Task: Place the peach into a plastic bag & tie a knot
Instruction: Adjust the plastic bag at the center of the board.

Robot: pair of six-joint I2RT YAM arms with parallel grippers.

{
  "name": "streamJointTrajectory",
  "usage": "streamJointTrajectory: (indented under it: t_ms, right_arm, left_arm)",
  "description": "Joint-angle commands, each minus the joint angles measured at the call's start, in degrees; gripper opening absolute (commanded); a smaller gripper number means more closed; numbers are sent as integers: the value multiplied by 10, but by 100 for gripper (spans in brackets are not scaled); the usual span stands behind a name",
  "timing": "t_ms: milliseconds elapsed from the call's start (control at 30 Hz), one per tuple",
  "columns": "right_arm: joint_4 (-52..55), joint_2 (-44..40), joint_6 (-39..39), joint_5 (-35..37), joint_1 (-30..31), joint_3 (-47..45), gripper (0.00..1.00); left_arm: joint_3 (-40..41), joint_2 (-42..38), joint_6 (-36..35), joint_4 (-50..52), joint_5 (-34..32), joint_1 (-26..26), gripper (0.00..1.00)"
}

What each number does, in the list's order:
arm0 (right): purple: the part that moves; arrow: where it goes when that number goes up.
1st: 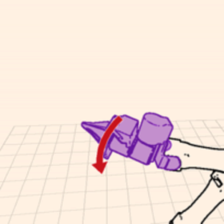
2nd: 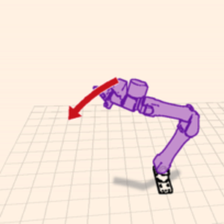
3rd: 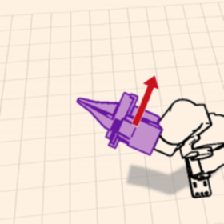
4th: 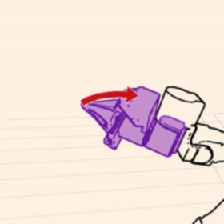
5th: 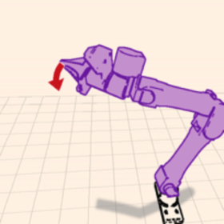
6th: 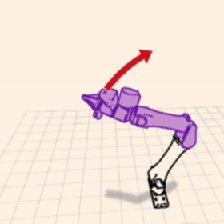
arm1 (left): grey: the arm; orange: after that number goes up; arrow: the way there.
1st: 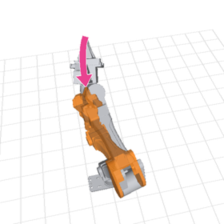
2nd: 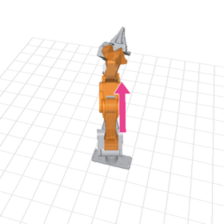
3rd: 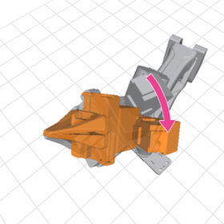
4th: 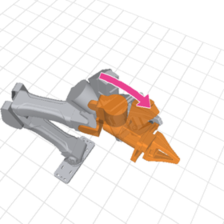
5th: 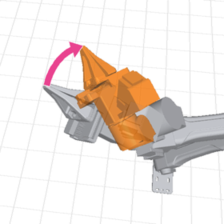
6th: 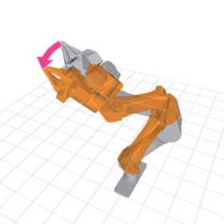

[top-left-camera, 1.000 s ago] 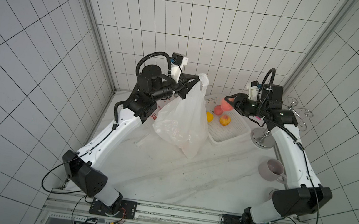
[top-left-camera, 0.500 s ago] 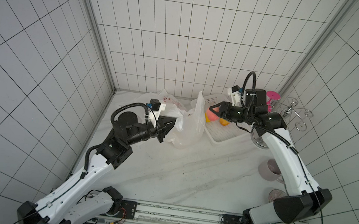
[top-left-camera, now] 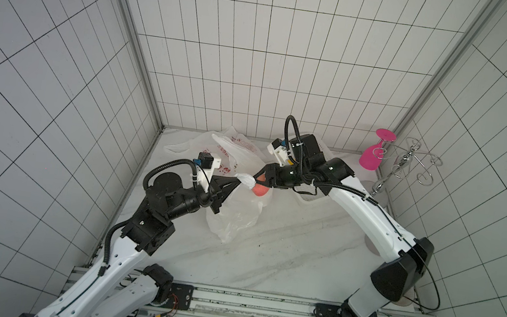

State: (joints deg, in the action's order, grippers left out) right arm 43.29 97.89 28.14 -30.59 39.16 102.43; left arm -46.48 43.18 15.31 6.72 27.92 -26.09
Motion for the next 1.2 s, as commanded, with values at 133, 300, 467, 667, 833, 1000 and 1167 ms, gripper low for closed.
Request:
streamJointTrajectory:
  t_ms: [133,300,467,667,833,1000,1167]
  right_arm:
    - [-11,70,7,-2,27,85,0]
    - [-68,48,3,46,28,-81,0]
    - [-93,50,4,105,24,-217,0]
    - [-146,4,32,144,21,-352,0]
    - [-135,-14,18,147,11,-372,0]
    - [-137,-35,-6,123,-3,-374,0]
    - [-129,-21,-23,97,-16,-352,0]
  left_arm:
    - [54,-53,44,9,-6,2,0]
    - [65,-95,70,90,-59,2,0]
    - [51,-114,97,208,-134,2,12]
    - [6,-102,142,311,-222,9,38]
    - [-57,-41,124,359,-248,61,58]
    - [-84,41,34,350,-111,92,69]
    - [-50,45,-18,334,-142,92,77]
